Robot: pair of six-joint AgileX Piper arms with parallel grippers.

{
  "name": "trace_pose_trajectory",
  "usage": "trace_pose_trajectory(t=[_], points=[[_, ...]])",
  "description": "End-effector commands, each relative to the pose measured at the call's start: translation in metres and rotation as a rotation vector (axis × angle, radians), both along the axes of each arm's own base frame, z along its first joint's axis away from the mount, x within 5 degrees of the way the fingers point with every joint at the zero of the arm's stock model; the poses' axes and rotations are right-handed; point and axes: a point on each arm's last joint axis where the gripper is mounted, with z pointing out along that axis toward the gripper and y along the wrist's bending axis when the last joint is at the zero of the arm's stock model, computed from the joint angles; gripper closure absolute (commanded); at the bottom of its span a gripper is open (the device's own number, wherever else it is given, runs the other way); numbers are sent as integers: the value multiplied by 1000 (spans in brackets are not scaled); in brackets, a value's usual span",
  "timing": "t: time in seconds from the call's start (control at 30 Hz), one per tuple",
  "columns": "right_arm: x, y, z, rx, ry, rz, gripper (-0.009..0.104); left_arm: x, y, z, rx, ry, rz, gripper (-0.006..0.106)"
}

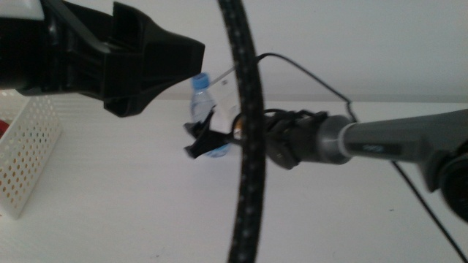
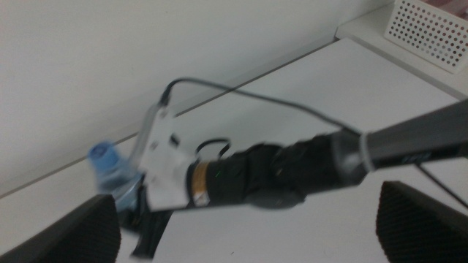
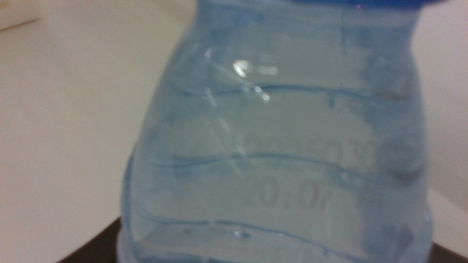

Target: Use arms to grab the bottles and put them into the dustbin to the left of the table.

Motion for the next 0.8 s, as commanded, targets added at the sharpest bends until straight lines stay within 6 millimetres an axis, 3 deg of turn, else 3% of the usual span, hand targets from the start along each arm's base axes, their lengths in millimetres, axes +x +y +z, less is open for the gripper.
trace_pose_trajectory(t=[0.0,0.13,0.37,0.4,0.43,0.6,0.7,0.77], points=[[1,19,5,46,-53,40,97,-1,-1,1,-14,-14,-7,7],[-4,32,-8,41,-44,67,97,-1,-1,1,-14,-14,-7,7],[-6,33,-28,7,-4,68,94,-1,-1,1,-14,-14,-7,7],[-6,33,-28,4,-1,67,87,-1,-1,1,-14,-14,-7,7],[-6,31,-30,-13,21,58,66,-1,-1,1,-14,-14,-7,7],[-7,28,-35,-31,82,20,19,-1,-1,1,-14,-14,-7,7],[-8,26,-34,-62,112,11,5,-1,-1,1,-14,-14,-7,7],[-11,22,-28,-78,157,-15,3,-1,-1,1,-14,-14,-7,7]])
